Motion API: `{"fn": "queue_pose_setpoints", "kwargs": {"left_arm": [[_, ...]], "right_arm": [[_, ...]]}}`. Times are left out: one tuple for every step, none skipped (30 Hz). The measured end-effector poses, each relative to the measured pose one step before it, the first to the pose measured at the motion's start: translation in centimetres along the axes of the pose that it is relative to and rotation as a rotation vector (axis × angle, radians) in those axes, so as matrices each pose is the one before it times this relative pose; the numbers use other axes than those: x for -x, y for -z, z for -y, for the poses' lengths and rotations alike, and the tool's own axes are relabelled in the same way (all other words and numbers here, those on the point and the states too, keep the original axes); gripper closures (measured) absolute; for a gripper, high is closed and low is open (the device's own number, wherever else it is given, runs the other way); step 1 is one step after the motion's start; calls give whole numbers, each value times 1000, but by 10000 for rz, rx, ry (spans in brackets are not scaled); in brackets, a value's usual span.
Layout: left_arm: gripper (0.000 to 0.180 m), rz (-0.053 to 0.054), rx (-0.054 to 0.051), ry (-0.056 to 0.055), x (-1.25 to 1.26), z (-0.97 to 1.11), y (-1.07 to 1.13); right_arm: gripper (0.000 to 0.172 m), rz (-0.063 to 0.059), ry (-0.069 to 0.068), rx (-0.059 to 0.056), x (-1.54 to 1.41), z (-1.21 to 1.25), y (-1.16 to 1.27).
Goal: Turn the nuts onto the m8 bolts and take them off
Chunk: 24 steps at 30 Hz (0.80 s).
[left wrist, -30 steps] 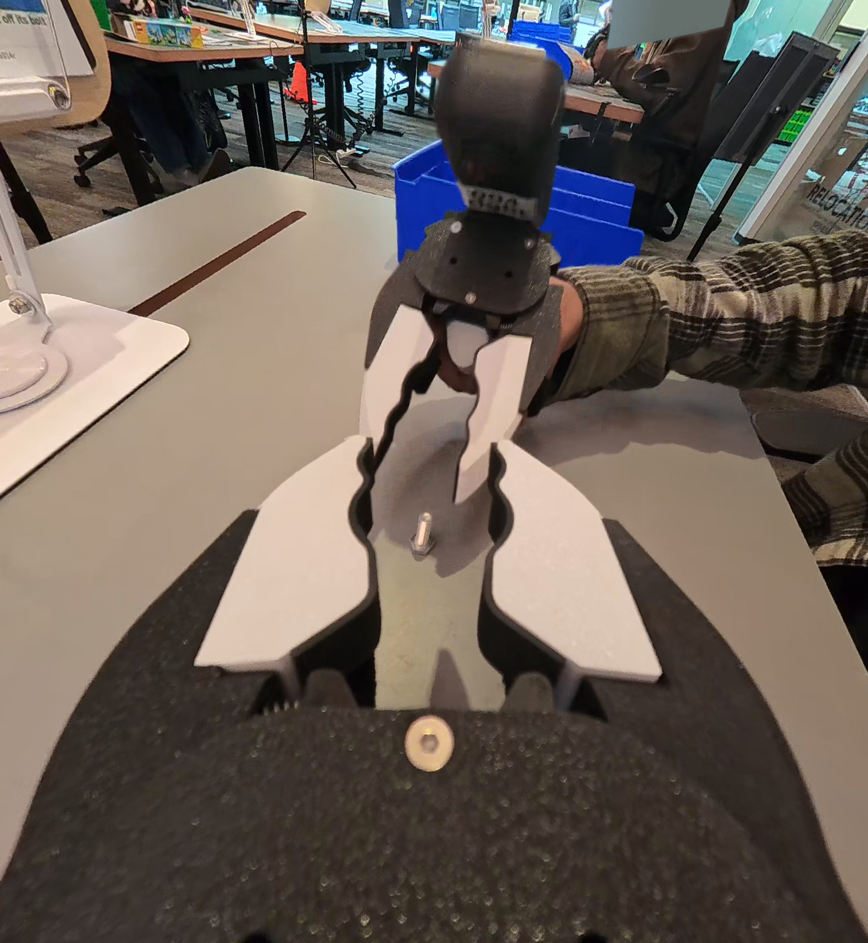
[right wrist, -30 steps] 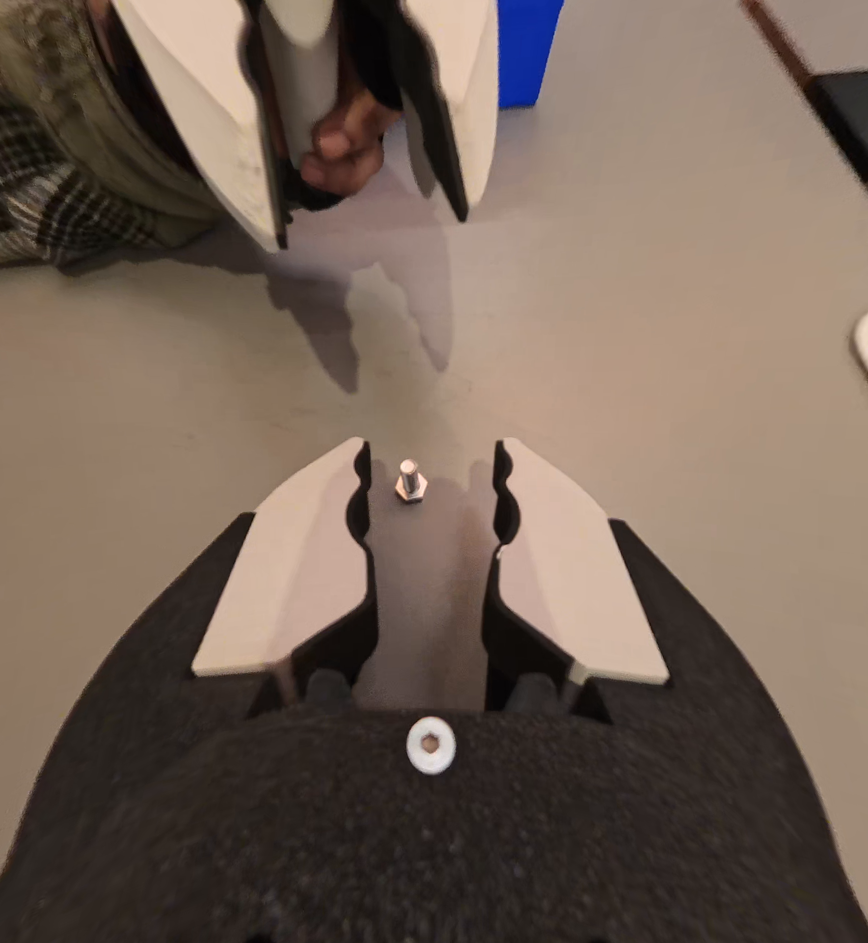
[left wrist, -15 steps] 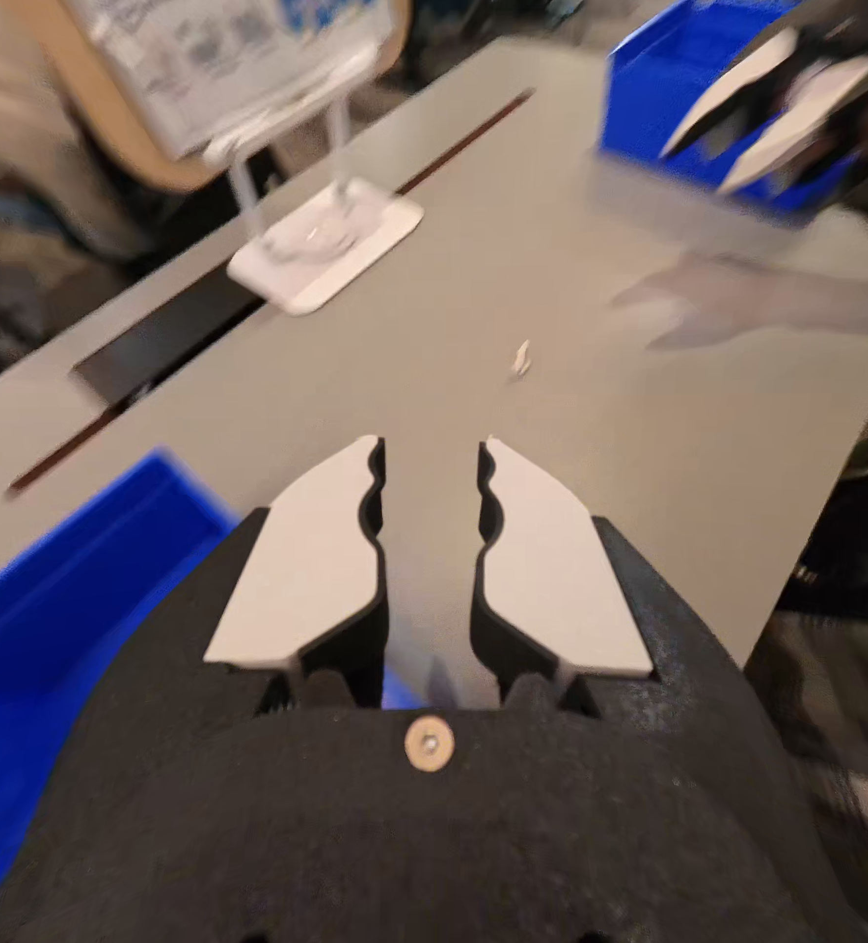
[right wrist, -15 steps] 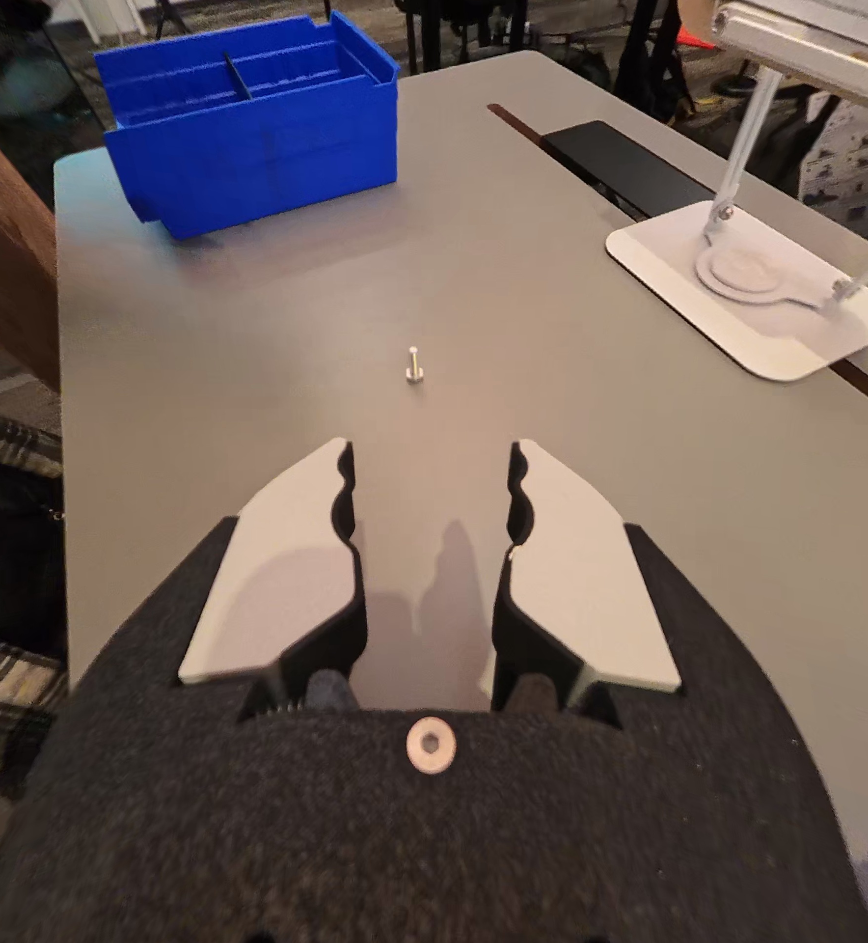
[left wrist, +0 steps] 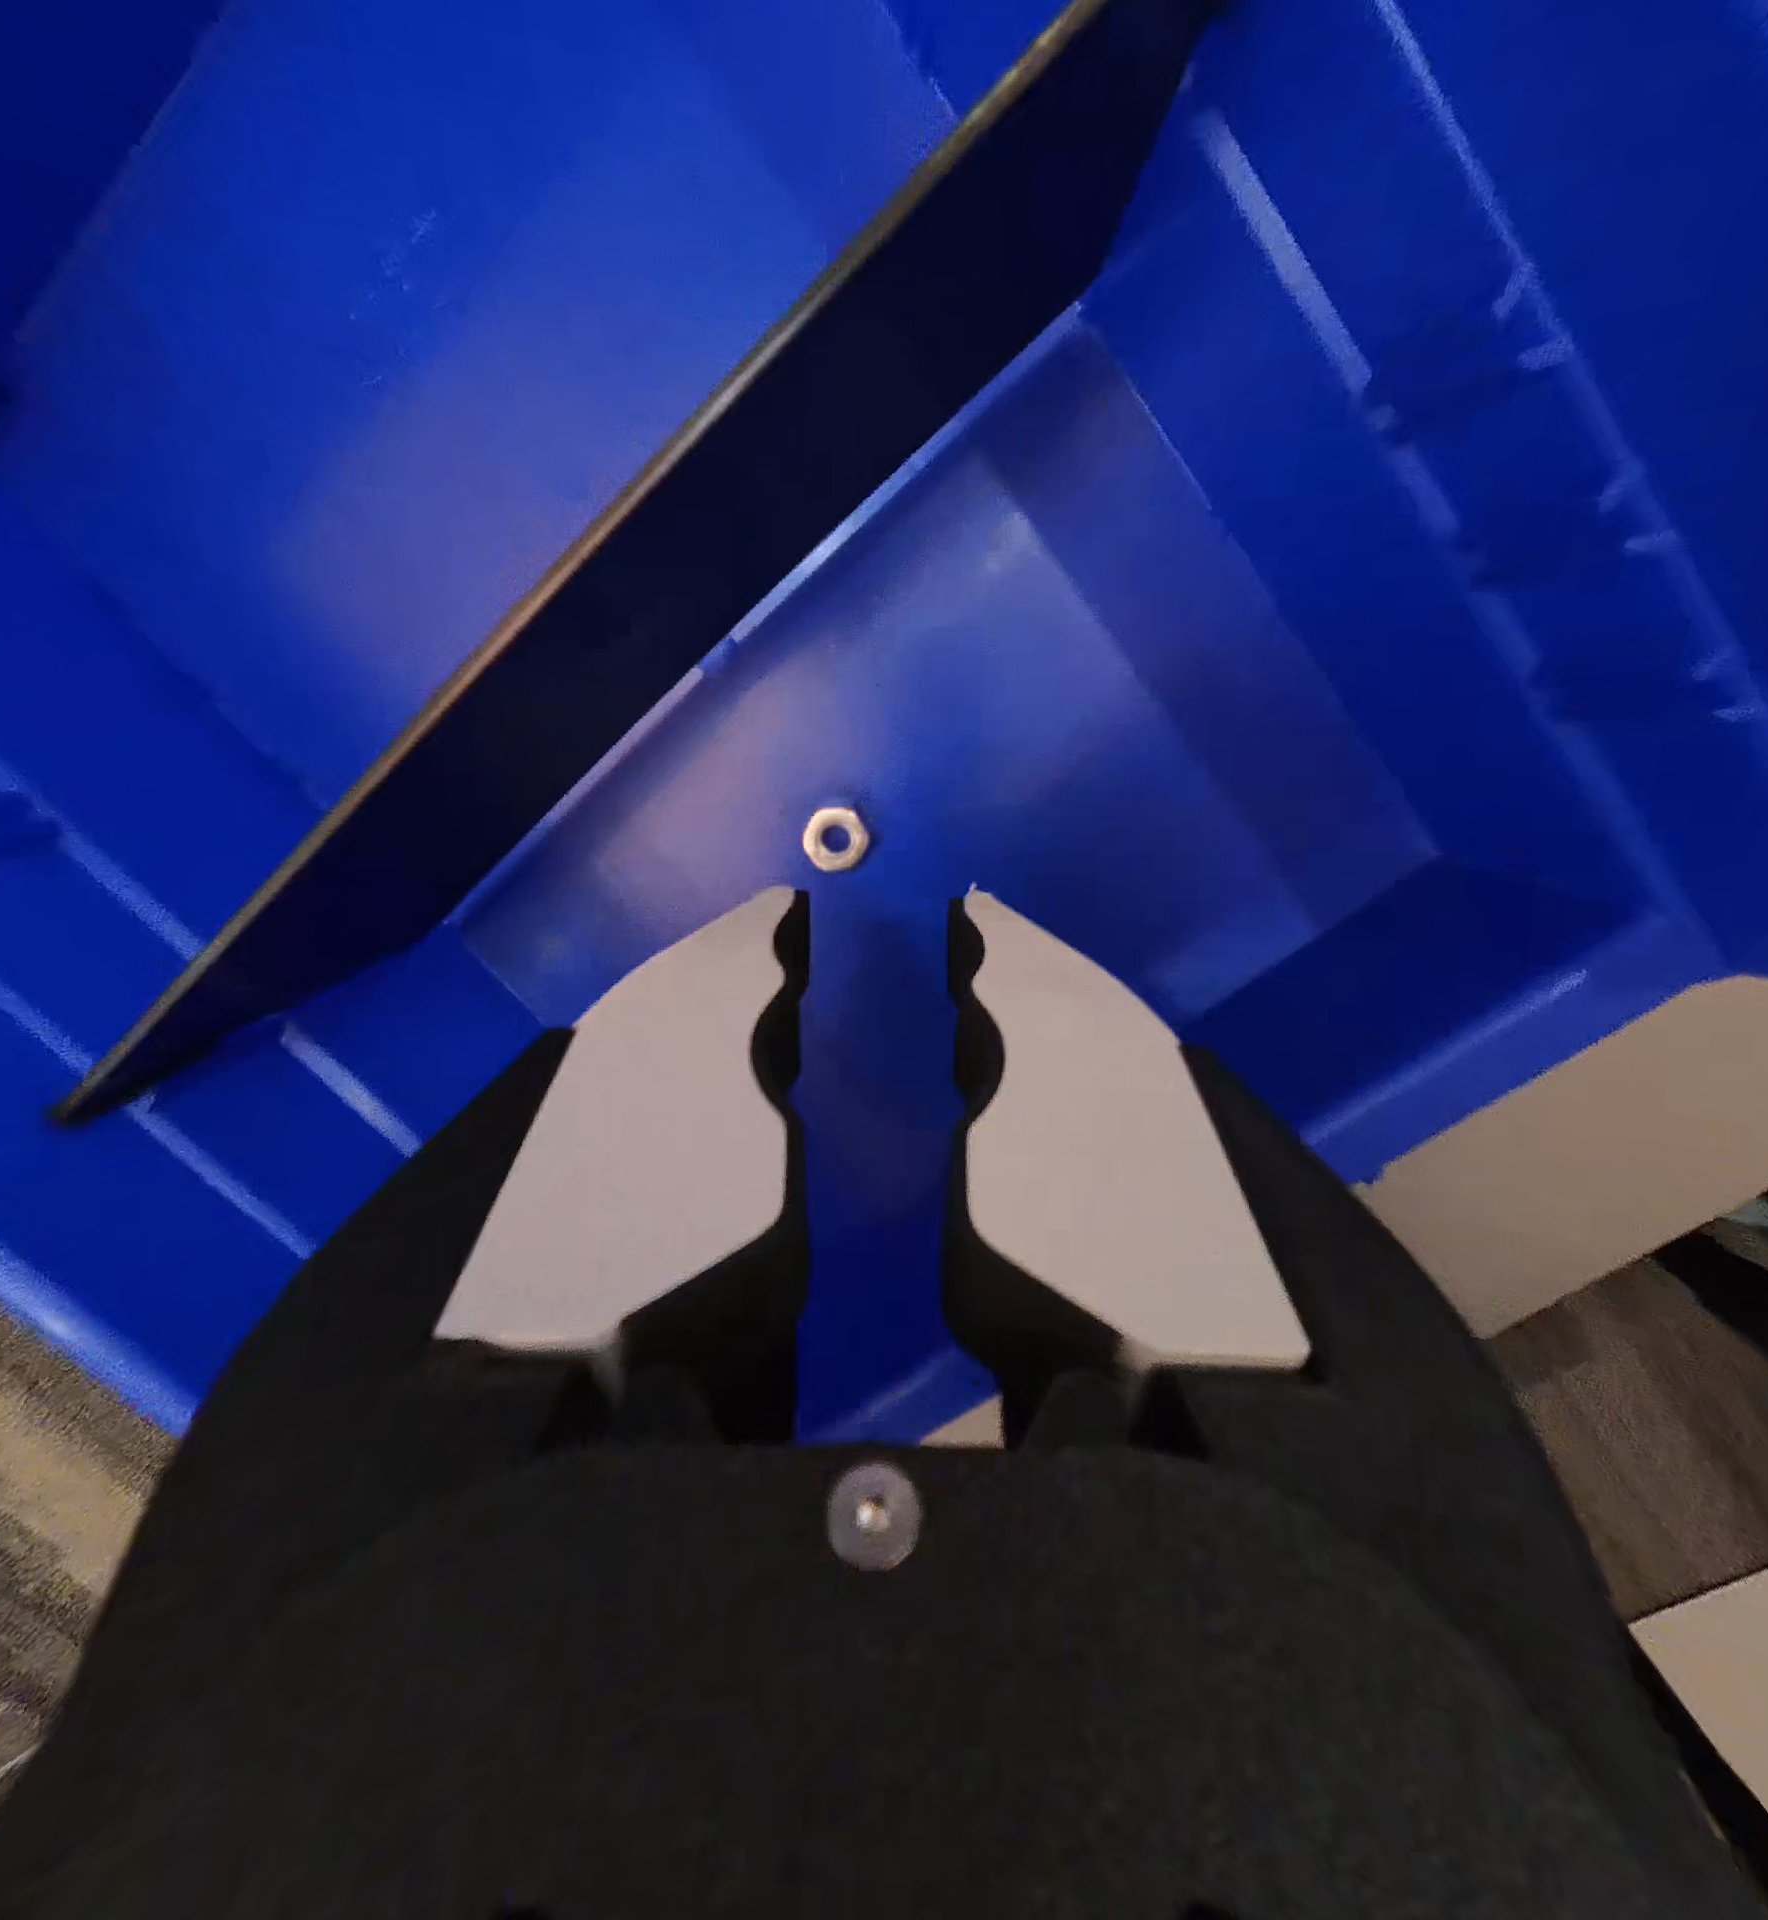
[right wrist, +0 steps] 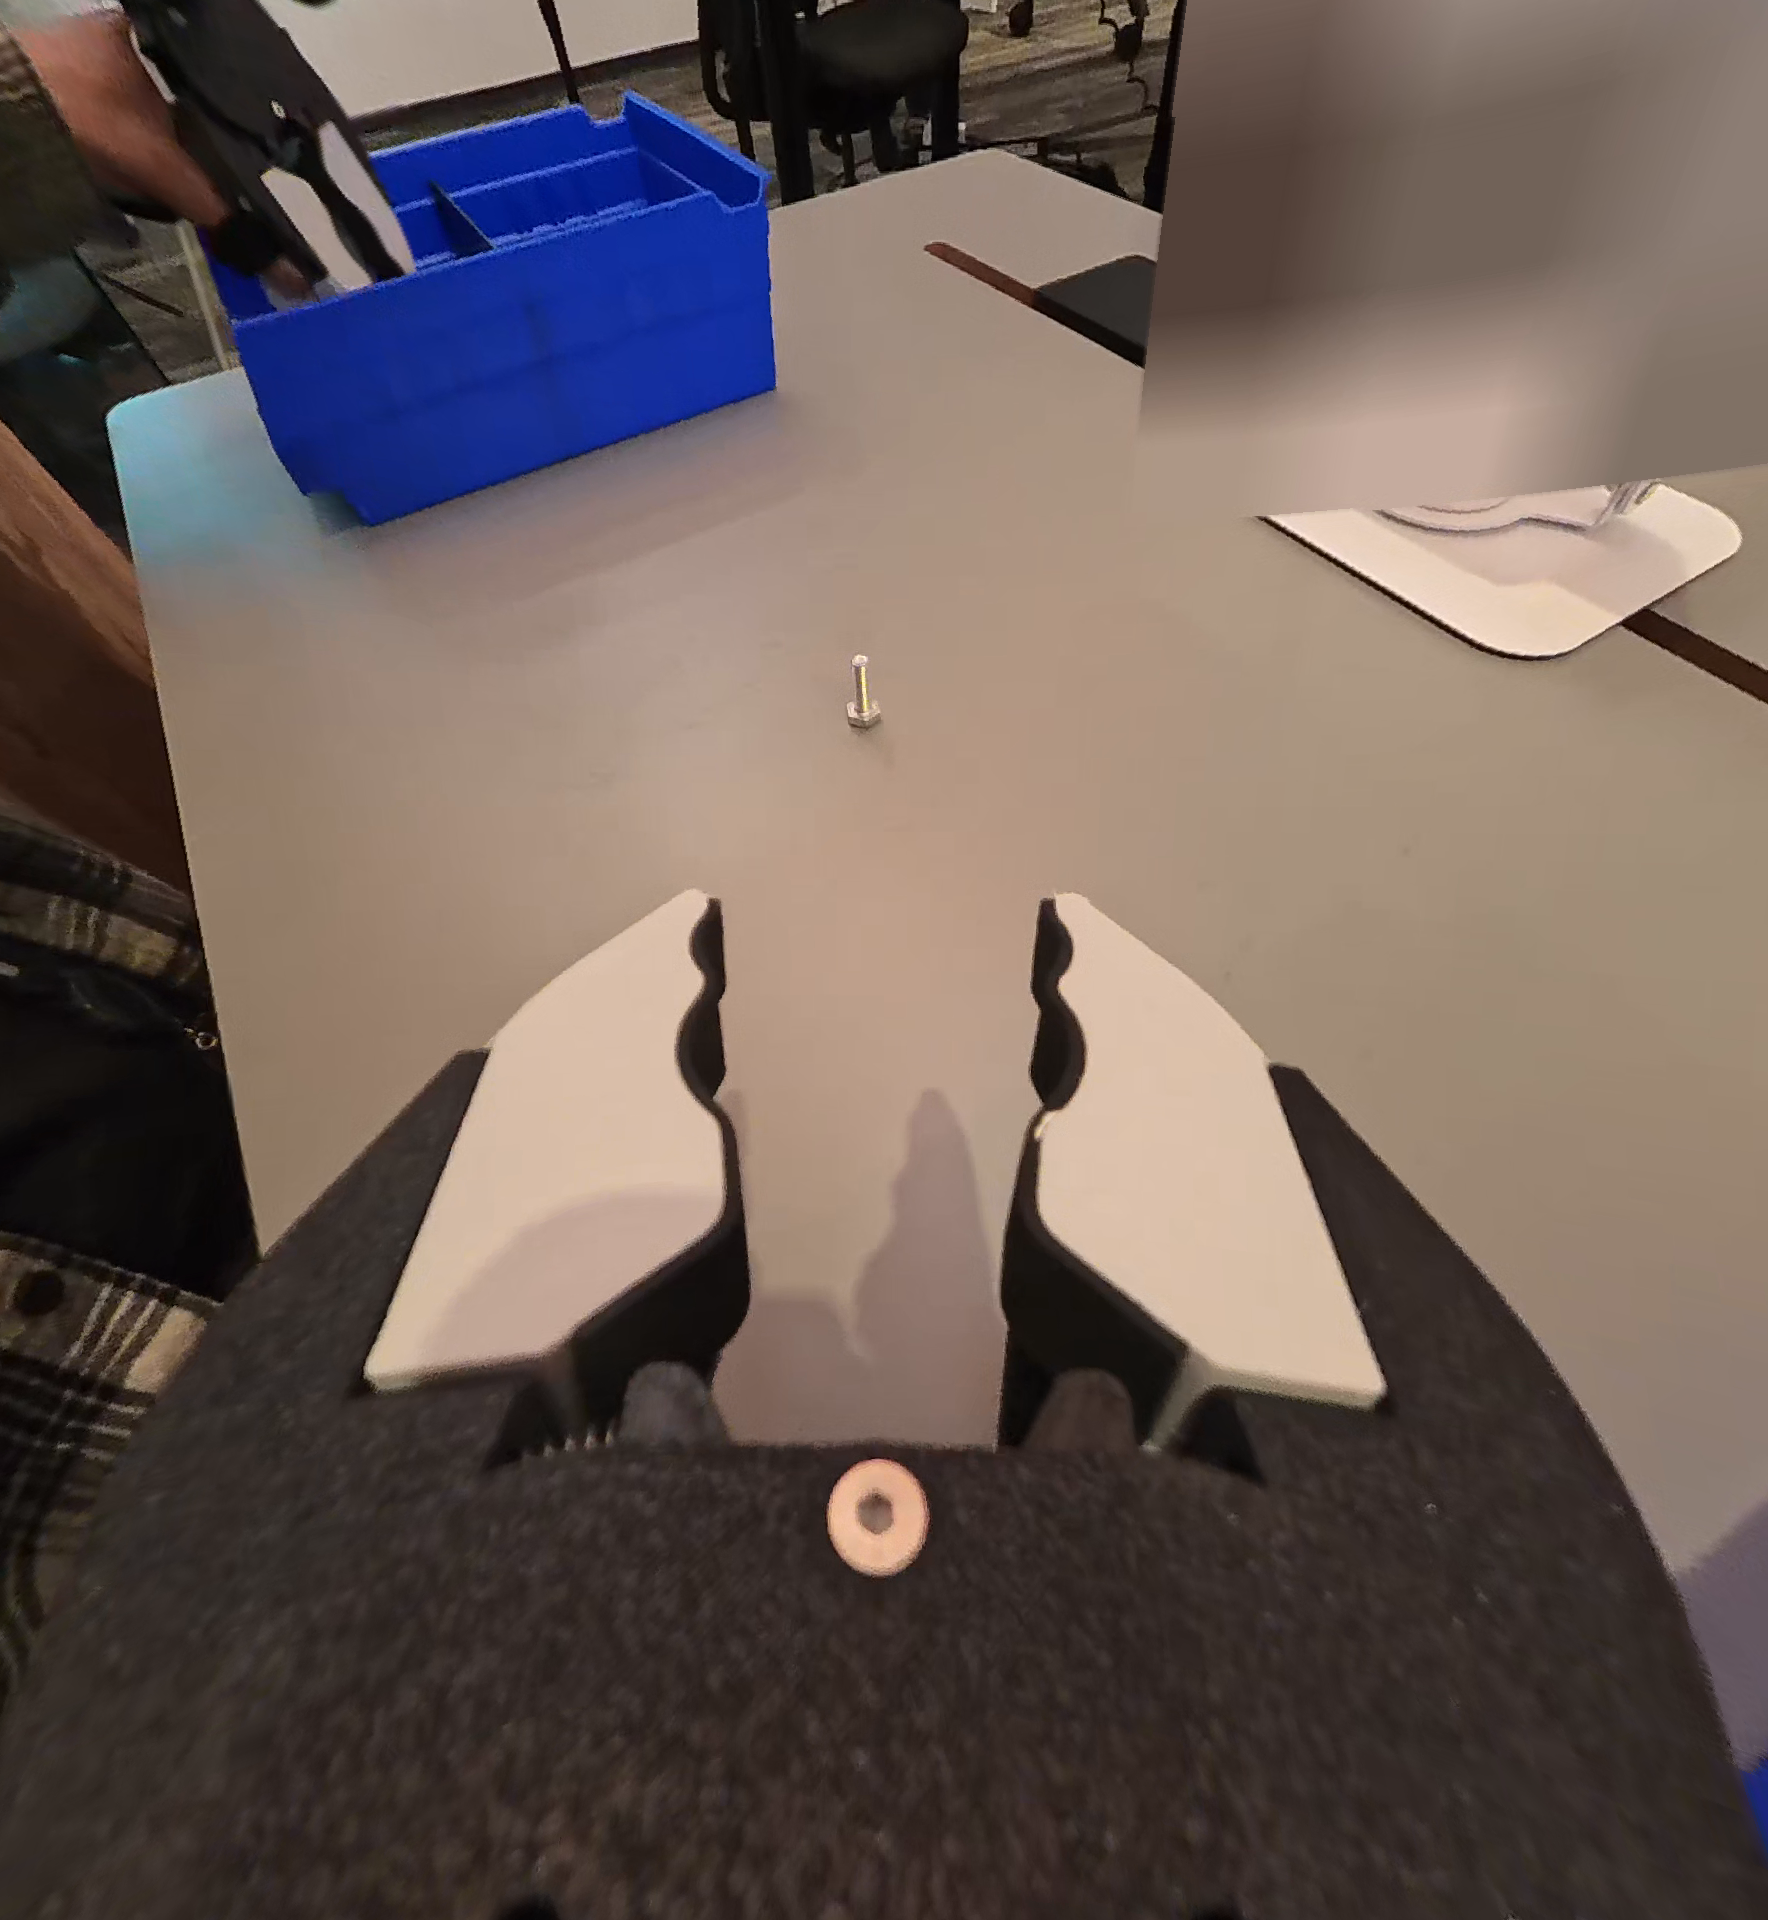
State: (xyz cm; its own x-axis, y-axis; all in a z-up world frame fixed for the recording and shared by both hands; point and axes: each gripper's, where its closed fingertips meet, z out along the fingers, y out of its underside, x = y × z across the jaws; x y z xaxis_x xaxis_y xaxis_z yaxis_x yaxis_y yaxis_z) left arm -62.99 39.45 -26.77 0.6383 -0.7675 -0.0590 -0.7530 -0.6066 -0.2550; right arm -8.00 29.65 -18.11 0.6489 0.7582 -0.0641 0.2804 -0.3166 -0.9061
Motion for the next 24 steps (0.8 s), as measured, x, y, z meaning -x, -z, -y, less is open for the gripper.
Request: {"fn": "queue_pose_setpoints", "kwargs": {"left_arm": [[155,-57,-111,33,90,219,-223],[155,15,-121,12,168,188,-185],[155,-23,-77,36,105,107,-211],[154,-53,-6,80,33,15,-255],[154,-45,31,59,15,-32,-288],[154,-41,47,15,-13,-65,-311],[153,-25,90,5,-19,-123,-330],[153,32,133,14,73,-142,-309],[153,31,111,-7,51,-103,-283],[153,-19,65,-16,-12,-14,-250],[152,-51,53,-1,-70,11,-198],[152,-14,87,21,-8,-37,-183],[152,-3,141,15,27,-163,-171],[156,-61,138,-11,-47,-195,-164],[161,-126,1,12,-162,-38,-103],[165,-75,-130,78,-92,133,-2],[165,23,-37,44,17,-1,-16],[165,35,-23,-1,-21,-10,13],[165,32,3,-28,-41,-48,33],[165,28,-32,25,-43,-25,115],[166,58,-103,85,35,31,309],[166,154,-195,112,180,127,654],[166,284,-310,114,351,308,1115],[166,352,-458,97,395,655,1587]], "right_arm": [[114,-9,4,23,100,-34,176],[114,-56,17,-20,39,14,182],[114,-66,-3,-11,-24,23,180],[114,8,-18,-2,65,30,149],[113,15,-27,-29,52,90,128],[113,-54,7,-53,-39,132,107],[113,23,55,-38,86,123,63],[113,17,14,14,79,56,31],[113,-2,19,38,69,30,10],[113,-4,47,18,82,44,-5],[113,10,31,20,102,26,-17],[113,30,16,17,133,22,0],[113,35,14,3,135,14,2],[113,1,3,-9,102,36,26],[113,3,-15,-18,86,32,56],[113,12,-4,-32,106,39,70],[113,-16,22,-42,60,43,82],[114,-34,12,-33,19,14,59],[114,16,-14,-20,55,-13,21],[114,48,-39,-28,79,-13,21],[114,28,-29,-41,70,22,41],[115,30,2,-29,95,18,67],[116,20,19,2,101,5,97],[116,2,27,16,96,6,136]]}}
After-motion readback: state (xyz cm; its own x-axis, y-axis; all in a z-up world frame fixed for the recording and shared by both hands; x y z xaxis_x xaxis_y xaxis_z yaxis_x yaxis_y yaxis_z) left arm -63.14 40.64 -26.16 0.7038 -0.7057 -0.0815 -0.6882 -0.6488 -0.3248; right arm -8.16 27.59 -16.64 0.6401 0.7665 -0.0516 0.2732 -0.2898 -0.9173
